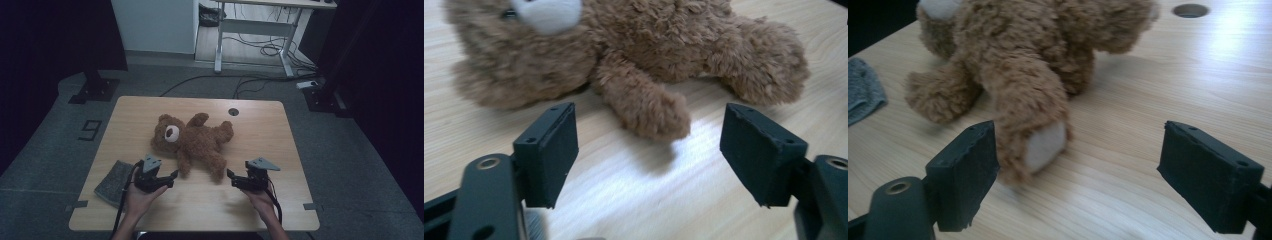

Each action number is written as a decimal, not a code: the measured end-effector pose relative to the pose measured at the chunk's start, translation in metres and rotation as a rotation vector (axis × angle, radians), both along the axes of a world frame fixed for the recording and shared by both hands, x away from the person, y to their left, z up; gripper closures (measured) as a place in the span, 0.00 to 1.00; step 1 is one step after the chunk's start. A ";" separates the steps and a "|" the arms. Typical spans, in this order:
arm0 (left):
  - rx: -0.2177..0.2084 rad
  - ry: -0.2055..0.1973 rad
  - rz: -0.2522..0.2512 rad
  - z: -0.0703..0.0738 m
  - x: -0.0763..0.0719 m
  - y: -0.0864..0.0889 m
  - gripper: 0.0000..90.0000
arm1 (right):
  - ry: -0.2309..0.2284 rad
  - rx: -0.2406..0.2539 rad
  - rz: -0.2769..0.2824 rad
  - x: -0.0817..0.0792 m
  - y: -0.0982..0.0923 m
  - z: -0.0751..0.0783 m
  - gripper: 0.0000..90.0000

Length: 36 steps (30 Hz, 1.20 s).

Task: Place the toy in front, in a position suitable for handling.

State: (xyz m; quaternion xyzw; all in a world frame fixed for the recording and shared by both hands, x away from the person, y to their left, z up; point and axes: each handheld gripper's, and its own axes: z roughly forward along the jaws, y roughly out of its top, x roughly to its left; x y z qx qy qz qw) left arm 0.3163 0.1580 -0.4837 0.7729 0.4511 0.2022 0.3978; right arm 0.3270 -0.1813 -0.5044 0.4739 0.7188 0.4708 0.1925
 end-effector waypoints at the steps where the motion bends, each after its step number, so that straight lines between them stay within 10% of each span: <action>1: 0.004 0.003 0.003 -0.002 0.004 -0.005 0.24 | 0.001 -0.006 0.010 0.002 0.004 -0.001 0.18; 17: 0.096 0.053 0.017 -0.041 0.040 -0.040 0.27 | 0.024 -0.107 0.059 0.036 0.053 -0.025 0.23; 26: 0.121 0.076 0.014 -0.048 0.043 -0.038 0.68 | 0.044 -0.127 0.073 0.040 0.057 -0.032 0.52; 36: 0.085 0.029 -0.026 -0.040 0.037 -0.036 0.81 | 0.050 -0.109 0.106 0.041 0.052 -0.032 0.73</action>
